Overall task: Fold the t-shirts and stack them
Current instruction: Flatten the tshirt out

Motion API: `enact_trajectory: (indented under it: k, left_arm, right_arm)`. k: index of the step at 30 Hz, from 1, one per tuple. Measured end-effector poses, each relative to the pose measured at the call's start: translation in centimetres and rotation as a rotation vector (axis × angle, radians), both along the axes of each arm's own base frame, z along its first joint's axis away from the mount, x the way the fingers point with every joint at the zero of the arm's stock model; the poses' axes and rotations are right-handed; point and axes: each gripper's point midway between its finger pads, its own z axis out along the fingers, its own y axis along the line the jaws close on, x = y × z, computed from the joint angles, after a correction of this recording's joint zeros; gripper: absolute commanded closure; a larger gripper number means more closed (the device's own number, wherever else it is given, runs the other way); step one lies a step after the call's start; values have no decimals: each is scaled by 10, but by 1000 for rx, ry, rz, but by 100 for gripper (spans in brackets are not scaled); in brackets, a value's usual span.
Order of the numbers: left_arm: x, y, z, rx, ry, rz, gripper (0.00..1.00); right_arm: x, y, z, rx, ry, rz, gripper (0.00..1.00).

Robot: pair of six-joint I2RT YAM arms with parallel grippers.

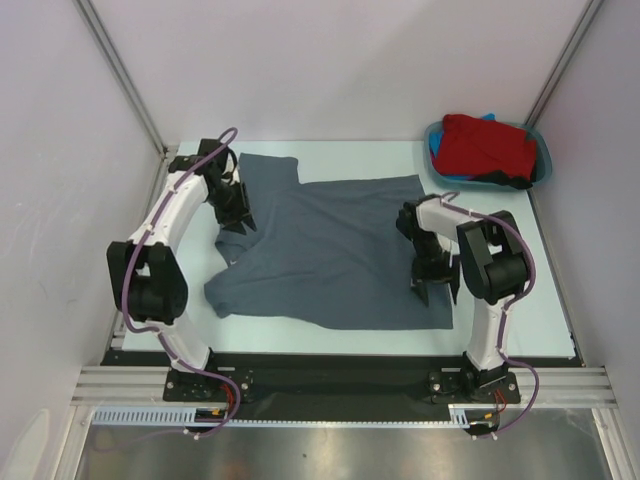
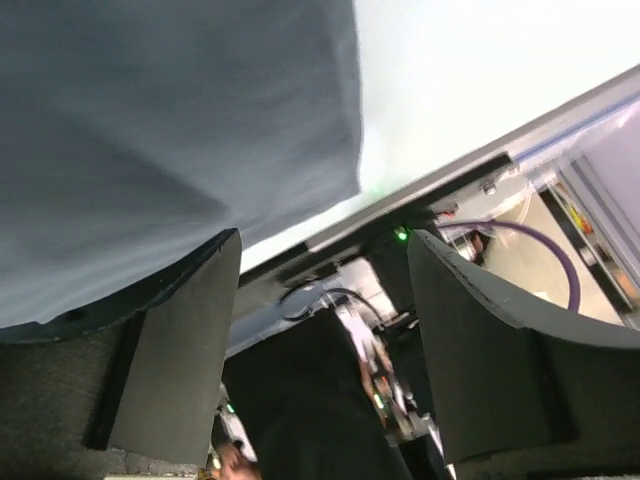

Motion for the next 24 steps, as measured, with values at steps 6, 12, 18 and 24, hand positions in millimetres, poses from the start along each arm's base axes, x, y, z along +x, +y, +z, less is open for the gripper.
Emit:
enact_trajectory:
  k: [6,12,18,24]
  left_arm:
    - [18,9,10,23,-44,10,56]
    - [107,13,30,30,-192,34,55]
    - [170,7,13,-38,-261,69,51]
    - [208,-3,-3,-162,-324,89,53]
  right_arm:
    - [129,36,52,105,-389,11,24]
    - [258,52,96,226,-696,-2,25]
    - [308,46,46,335,-676,-55,26]
    - [318,39,20,436,-658,-82,26]
